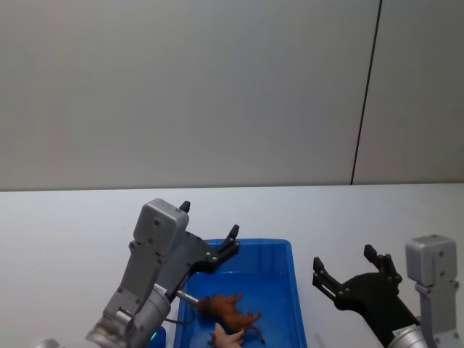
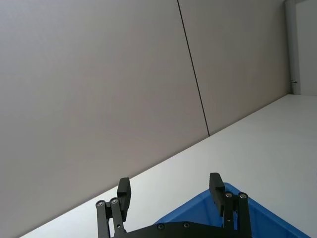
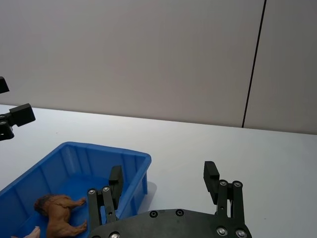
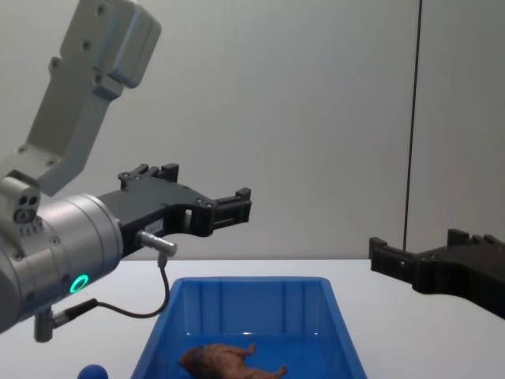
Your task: Pick up the two dolls from the table and place them into the box.
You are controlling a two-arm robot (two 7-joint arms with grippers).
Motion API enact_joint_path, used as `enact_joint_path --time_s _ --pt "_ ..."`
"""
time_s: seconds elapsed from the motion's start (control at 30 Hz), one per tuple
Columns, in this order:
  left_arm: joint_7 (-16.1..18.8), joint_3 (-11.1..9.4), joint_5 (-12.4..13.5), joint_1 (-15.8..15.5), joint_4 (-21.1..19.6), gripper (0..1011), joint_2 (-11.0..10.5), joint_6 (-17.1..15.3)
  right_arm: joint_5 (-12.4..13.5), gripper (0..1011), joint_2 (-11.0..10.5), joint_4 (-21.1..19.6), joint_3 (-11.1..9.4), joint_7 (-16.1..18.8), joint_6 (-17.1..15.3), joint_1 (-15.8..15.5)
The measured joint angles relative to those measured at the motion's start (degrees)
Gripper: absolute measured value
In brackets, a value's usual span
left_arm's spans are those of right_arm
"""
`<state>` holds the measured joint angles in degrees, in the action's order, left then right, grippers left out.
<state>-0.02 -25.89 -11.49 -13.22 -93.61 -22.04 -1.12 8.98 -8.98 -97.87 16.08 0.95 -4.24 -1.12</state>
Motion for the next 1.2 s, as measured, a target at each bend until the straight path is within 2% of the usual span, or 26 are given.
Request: enact_joint_path --time_s 0.33,0.7,0.93,1.2 --pt "3.3 0.7 -1.2 1.8 -2.3 1001 -1.3 -2.4 0.1 1001 -0.2 -0.3 -0.1 -0.4 0.1 -0.3" --pt "8.6 2.5 -5.1 6.0 -6.5 1001 -4.9 -7.1 0.1 1001 -0.2 -0.5 -0.1 -0.5 0.1 -0.4" --pt "10.0 3.6 -7.3 8.0 -7.9 1001 -6.9 -9.5 0.1 1001 -0.2 -0.5 -0.1 -0.6 0.1 -0.4" --pt "9.3 4.6 -9.0 9.2 -8.1 1001 -8.4 -11.2 0.1 1001 -0.3 -0.5 -0.1 -0.6 0.1 -0.5"
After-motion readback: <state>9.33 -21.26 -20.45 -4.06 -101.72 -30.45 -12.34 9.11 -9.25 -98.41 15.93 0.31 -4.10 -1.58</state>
